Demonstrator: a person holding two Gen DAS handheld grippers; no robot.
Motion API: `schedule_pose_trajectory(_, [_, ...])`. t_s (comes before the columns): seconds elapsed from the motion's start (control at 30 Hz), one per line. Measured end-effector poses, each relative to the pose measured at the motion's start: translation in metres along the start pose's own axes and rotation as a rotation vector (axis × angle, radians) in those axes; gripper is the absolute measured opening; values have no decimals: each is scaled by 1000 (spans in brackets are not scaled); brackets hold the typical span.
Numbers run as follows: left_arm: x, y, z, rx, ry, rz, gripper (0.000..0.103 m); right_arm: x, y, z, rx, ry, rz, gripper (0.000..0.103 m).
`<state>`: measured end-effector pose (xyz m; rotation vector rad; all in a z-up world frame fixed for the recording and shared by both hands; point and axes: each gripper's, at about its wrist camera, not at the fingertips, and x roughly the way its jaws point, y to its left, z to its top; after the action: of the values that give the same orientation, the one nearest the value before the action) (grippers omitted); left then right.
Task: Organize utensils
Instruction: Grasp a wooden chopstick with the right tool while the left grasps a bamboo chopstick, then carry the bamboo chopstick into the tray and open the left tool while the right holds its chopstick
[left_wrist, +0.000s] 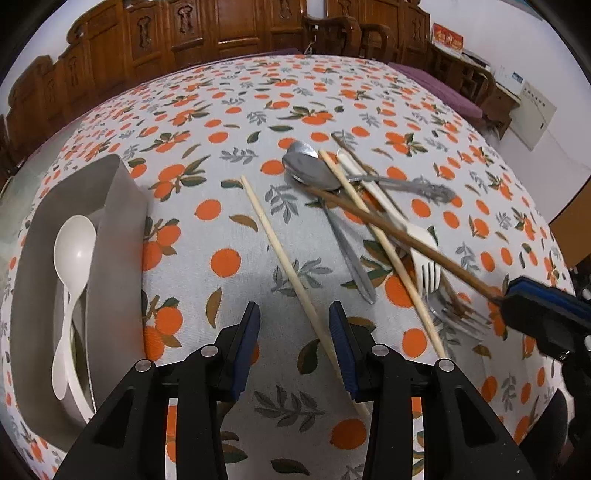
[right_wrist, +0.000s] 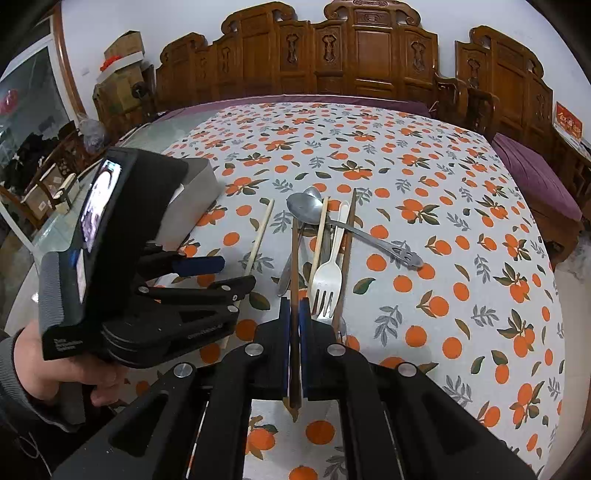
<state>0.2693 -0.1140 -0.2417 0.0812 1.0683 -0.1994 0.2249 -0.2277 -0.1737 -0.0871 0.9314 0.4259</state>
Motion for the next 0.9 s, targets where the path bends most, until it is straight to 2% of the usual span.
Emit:
schedule_pose_trajectory(0.13, [-2,7,-5,-2,2,-10,4,-2,4,1,-10,-6,2,6])
schedule_pose_trajectory(0.3, [-10,16,-14,3,22,-24,4,-4,10,2,-28,-9,-1,6])
schedule_pose_trajectory(0.43, [-26,21,-17,8,8,-13,4,-6,12,3,-39,-14,-7,6])
schedule_pose_trajectory(0.9, [-96,48,-20,-5,-96,12,4,-26,25,13,-70,-64,-1,6])
